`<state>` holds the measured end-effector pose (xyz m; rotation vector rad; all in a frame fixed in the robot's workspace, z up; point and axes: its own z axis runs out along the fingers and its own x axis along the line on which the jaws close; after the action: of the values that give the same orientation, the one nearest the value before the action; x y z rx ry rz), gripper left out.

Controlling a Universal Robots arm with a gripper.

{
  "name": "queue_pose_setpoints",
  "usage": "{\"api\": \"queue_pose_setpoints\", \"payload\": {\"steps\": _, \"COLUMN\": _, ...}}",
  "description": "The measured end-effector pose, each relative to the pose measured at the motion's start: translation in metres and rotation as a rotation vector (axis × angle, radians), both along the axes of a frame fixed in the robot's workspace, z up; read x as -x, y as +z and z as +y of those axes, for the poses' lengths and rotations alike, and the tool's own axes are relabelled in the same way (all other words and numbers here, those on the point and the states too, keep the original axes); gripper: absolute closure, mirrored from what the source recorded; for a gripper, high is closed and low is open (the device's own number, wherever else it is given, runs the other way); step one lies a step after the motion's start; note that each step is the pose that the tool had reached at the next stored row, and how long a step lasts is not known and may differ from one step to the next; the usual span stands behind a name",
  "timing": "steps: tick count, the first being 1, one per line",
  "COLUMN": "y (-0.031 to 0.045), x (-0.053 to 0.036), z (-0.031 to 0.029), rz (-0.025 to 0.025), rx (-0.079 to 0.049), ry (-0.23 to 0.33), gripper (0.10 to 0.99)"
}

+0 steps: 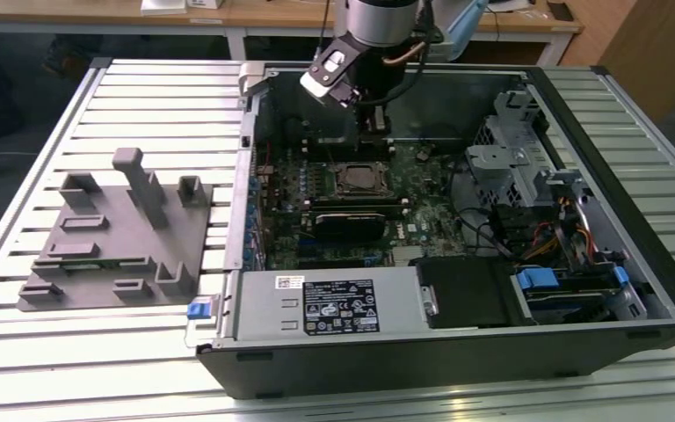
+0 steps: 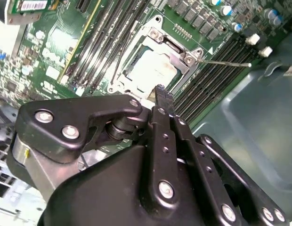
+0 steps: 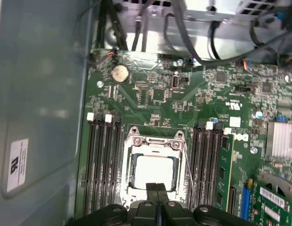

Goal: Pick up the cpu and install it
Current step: 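Install the first cpu locking lever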

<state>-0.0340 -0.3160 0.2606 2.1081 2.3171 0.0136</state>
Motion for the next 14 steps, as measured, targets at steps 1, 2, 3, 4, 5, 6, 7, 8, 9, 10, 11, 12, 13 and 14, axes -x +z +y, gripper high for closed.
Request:
{"api": "queue_pose_setpoints", "payload": {"steps": 1, "y": 0.0, "x": 0.0, "z": 0.0, "rz": 0.0001, "rx": 0.0, "ry": 0.018, "gripper": 0.98}}
{"api": "queue_pose_setpoints", "payload": {"steps": 2, "y": 0.0, "x": 0.0, "z": 0.0, "rz": 0.0002, "rx": 0.0, "ry": 0.036, "gripper": 0.98}}
{"api": "queue_pose_setpoints", "payload": {"steps": 3, "y": -0.0001, "x": 0.0, "z": 0.0, "rz": 0.0001, "rx": 0.0, "ry": 0.054, "gripper": 0.98}}
{"api": "queue_pose_setpoints", "payload": {"steps": 4, "y": -0.0001, "x": 0.0, "z": 0.0, "rz": 0.0, "rx": 0.0, "ry": 0.072, "gripper": 0.98}}
{"api": "queue_pose_setpoints", "payload": {"steps": 5, "y": -0.0002, "x": 0.0, "z": 0.0, "rz": 0.0, "rx": 0.0, "ry": 0.092, "gripper": 0.98}}
{"api": "queue_pose_setpoints", "payload": {"steps": 6, "y": -0.0002, "x": 0.0, "z": 0.0, "rz": 0.0, "rx": 0.0, "ry": 0.11, "gripper": 0.98}}
{"api": "queue_pose_setpoints", "payload": {"steps": 7, "y": -0.0002, "x": 0.0, "z": 0.0, "rz": 0.0001, "rx": 0.0, "ry": 0.127, "gripper": 0.98}}
{"api": "queue_pose_setpoints", "payload": {"steps": 8, "y": -0.0002, "x": 0.0, "z": 0.0, "rz": 0.0, "rx": 0.0, "ry": 0.146, "gripper": 0.98}}
{"api": "queue_pose_setpoints", "payload": {"steps": 9, "y": -0.0003, "x": 0.0, "z": 0.0, "rz": 0.0, "rx": 0.0, "ry": 0.163, "gripper": 0.98}}
{"api": "queue_pose_setpoints", "payload": {"steps": 10, "y": -0.0003, "x": 0.0, "z": 0.0, "rz": 0.0, "rx": 0.0, "ry": 0.181, "gripper": 0.98}}
{"api": "queue_pose_setpoints", "payload": {"steps": 11, "y": -0.0003, "x": 0.0, "z": 0.0, "rz": 0.0001, "rx": 0.0, "ry": 0.198, "gripper": 0.98}}
{"api": "queue_pose_setpoints", "payload": {"steps": 12, "y": -0.0003, "x": 0.0, "z": 0.0, "rz": 0.0, "rx": 0.0, "ry": 0.216, "gripper": 0.98}}
{"api": "queue_pose_setpoints", "payload": {"steps": 13, "y": -0.0003, "x": 0.0, "z": 0.0, "rz": 0.0, "rx": 0.0, "ry": 0.236, "gripper": 0.98}}
{"api": "queue_pose_setpoints", "payload": {"steps": 14, "y": -0.0003, "x": 0.0, "z": 0.0, "rz": 0.0, "rx": 0.0, "ry": 0.254, "gripper": 0.98}}
